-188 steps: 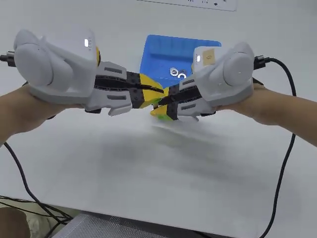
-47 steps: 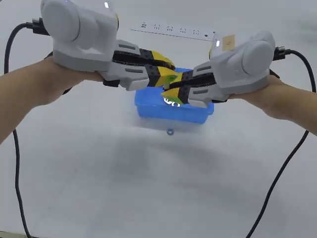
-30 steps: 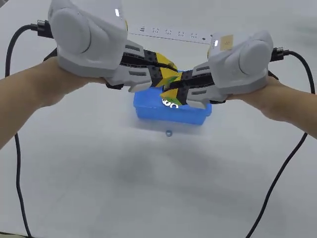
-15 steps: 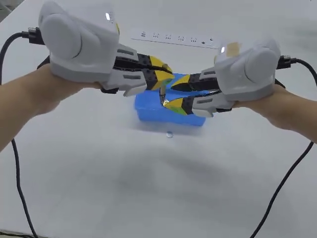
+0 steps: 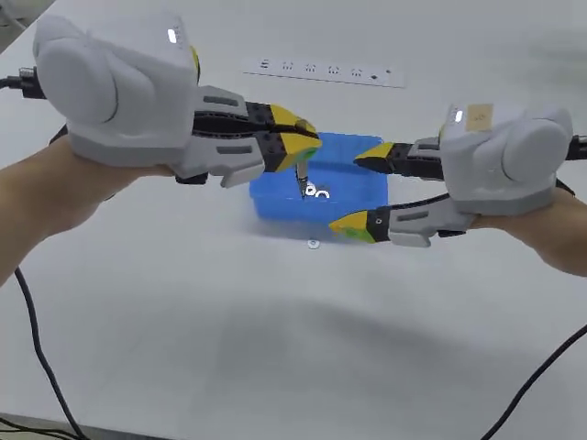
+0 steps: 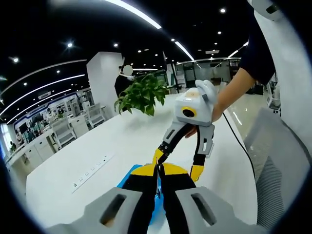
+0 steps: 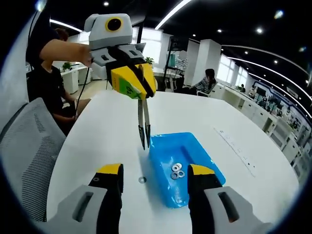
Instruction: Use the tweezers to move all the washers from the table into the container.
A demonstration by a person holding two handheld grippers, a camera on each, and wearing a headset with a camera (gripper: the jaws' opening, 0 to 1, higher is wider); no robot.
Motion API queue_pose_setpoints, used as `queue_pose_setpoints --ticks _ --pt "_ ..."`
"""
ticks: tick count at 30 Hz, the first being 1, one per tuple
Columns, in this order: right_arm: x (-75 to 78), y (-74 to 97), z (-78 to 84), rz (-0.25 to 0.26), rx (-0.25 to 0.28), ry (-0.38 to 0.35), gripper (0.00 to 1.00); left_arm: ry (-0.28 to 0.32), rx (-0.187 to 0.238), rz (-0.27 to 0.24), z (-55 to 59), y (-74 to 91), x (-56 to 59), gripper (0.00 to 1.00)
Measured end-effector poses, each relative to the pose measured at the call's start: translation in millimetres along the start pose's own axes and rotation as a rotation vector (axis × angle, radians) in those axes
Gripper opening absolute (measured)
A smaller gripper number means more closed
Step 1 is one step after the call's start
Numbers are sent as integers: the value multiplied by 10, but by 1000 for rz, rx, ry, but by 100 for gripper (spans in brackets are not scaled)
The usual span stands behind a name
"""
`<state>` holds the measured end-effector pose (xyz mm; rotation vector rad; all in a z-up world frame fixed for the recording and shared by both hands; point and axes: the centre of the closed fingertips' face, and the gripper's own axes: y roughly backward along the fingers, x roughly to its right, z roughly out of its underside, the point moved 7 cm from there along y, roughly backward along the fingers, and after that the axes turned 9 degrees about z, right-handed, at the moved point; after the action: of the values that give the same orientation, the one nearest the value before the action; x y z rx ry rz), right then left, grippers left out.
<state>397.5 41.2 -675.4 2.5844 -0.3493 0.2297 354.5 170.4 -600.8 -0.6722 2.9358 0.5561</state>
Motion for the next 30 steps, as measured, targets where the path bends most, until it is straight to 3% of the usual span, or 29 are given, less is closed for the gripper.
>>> queue_pose_setpoints --ticks 4,9,13,21,30 --pt "-62 60 67 2 -13 3 60 -22 13 6 104 8 87 6" --pt "-137 158 162 -5 -34 12 65 15 11 20 326 -37 183 6" --pt "-220 218 230 -18 -44 -12 70 41 6 44 434 -88 239 6" --pt "-473 236 306 -65 -47 -52 82 81 35 56 518 -169 185 6" --pt "-584 204 456 -125 -92 -60 94 67 57 62 568 -237 135 6"
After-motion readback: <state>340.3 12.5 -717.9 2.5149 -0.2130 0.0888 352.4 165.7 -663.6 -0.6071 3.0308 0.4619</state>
